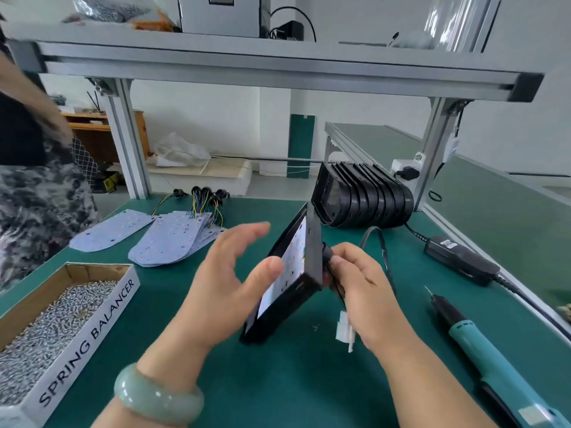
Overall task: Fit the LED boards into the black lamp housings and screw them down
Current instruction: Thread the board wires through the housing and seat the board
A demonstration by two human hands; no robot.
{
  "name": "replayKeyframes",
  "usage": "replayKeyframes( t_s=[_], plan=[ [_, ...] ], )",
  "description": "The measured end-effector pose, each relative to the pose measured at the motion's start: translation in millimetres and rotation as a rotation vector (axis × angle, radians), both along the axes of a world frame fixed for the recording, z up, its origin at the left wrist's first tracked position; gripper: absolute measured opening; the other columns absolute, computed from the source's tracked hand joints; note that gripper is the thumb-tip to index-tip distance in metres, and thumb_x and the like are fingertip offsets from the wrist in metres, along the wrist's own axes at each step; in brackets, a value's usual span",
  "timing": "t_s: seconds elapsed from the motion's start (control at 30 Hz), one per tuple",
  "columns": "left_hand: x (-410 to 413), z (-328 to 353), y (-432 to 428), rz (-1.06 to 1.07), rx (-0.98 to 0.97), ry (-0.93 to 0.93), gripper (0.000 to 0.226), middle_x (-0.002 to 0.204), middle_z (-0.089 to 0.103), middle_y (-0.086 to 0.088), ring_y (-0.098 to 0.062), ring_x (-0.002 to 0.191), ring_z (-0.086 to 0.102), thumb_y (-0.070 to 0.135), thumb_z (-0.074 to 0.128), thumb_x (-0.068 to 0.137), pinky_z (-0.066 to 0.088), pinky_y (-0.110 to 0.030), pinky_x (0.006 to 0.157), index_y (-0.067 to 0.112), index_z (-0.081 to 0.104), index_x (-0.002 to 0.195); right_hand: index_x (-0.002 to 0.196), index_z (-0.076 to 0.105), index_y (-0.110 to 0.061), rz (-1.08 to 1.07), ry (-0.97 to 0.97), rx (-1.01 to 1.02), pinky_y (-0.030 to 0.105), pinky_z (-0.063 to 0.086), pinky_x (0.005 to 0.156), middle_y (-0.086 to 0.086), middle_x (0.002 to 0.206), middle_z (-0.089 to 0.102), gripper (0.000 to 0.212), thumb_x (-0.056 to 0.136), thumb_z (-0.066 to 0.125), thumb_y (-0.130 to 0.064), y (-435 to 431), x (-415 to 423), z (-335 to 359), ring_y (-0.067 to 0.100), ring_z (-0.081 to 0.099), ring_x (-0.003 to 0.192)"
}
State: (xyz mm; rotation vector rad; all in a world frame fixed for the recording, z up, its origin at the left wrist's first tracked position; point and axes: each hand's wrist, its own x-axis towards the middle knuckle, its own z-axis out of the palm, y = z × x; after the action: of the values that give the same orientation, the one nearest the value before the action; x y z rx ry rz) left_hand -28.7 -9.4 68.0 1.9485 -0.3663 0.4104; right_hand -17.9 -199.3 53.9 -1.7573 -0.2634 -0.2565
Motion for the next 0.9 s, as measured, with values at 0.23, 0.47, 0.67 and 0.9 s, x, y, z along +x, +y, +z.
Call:
replayKeyframes(
  t_s=[0.23,0.47,0.67,0.9],
  plan=[
    [26.8,-12.7,6.4,-0.137,-0.102,0.286,0.075,0.084,0.070,0.002,-0.015,0.076,0.061,0.065,0.082,0.038,0.046,-0.032,0.074,0.015,0.069,0.092,0.070,0.061,-0.024,0.224,0.000,0.078,0.023,0.038,0.056,-0.004,0.064,0.052,0.024,0.085,0.043,-0.022,-1.6,-0.3,1.9,0.011,0.044,0.059],
    [28.8,-22.0,23.6,0.196,-0.478,0.459,0.058,0.075,0.075,0.004,-0.017,0.071,0.069,0.056,0.085,0.049,0.054,-0.032,0.067,0.011,0.070,0.083,0.115,0.028,-0.067,-0.292,-0.214,-0.367,0.013,0.047,0.051,-0.028,0.154,-0.009,0.094,0.082,0.037,0.021,-12.8,-1.0,1.6,0.008,0.061,0.105],
    [27.0,-17.7,29.6,0.160,-0.718,0.695,0.032,0.103,0.073,-0.014,-0.029,0.093,0.069,0.026,0.061,0.089,0.053,-0.041,0.082,0.001,0.065,0.109,0.153,0.003,-0.025,-0.488,0.352,0.107,0.029,0.052,0.086,0.006,0.120,0.056,0.073,0.095,0.033,0.007,-42.4,18.4,-7.8,0.015,0.066,0.093],
    [21.9,-14.6,28.3,0.071,-0.715,0.719,0.021,0.088,0.075,-0.014,-0.025,0.067,0.072,0.019,0.058,0.092,0.056,-0.031,0.050,0.001,0.067,0.099,0.133,0.041,-0.047,-0.240,-0.027,-1.138,0.031,0.032,0.066,-0.007,0.088,0.047,0.051,0.093,0.044,-0.015,1.4,2.0,-12.2,0.023,0.050,0.085]
  ],
)
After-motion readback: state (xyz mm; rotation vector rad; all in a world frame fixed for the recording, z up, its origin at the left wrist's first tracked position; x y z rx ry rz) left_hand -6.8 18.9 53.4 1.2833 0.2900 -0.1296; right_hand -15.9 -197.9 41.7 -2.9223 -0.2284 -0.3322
